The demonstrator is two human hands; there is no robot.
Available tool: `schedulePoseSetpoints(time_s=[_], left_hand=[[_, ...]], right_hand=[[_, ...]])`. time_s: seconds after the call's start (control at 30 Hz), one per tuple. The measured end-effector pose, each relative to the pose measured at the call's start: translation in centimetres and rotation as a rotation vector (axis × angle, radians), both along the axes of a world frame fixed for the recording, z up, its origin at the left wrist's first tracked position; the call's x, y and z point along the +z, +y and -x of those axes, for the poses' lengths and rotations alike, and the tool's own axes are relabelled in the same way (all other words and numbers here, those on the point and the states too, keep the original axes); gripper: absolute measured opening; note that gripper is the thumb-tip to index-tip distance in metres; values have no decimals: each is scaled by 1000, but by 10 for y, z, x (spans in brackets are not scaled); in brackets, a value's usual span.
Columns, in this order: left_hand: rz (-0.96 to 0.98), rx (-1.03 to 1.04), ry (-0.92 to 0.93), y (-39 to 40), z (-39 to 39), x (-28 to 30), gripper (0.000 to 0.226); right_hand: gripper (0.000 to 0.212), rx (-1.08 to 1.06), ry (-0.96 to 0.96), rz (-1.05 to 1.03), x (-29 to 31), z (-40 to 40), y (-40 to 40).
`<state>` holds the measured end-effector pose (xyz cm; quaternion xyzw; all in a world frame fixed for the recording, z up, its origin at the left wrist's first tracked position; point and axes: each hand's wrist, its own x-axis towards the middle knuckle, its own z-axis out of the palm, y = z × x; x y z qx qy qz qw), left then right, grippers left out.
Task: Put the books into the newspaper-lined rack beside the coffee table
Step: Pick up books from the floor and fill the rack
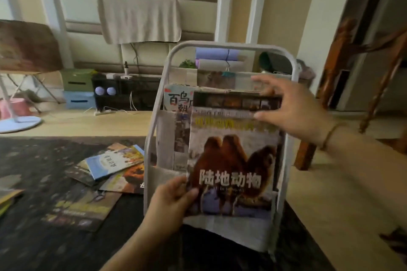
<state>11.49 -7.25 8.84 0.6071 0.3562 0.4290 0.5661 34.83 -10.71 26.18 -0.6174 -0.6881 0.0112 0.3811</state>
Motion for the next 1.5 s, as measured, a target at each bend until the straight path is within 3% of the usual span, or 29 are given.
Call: schedulePoseSetpoints(time_s=[0.1,0.17,0.33,0.43,0.7,0.93,1.03,1.3,1.4,1.5], left_hand=[[-116,49,9,24,-25,40,18],[-190,78,39,39,-37,56,19],[-514,295,288,69,-65,59,11],[-611,387,361,73,-70,47,10],[-575,354,550,76,-70,7,18],[-519,310,893,67,-67,-9,20],[-540,301,914,66,-65,-13,26],[-565,219,943,69,-61,-16,27],[-626,149,771,65,-42,-17,19],[-800,239,740,61,-5,-28,39]], right_hand=[[61,-63,-342,-112,43,-1,13],[60,-131,-456,-188,58,-3,25],[55,-219,-499,-333,51,-22,44],[57,-241,-521,-339,29,-34,46],[57,-293,-578,-268,-28,-58,49],[62,-290,-674,-217,-64,-61,42],[65,-316,-765,-203,-78,-60,40],[68,-390,-781,-148,-88,-50,39],[73,-399,-766,-163,-86,-38,39],[74,-289,-708,-335,-96,-12,38]])
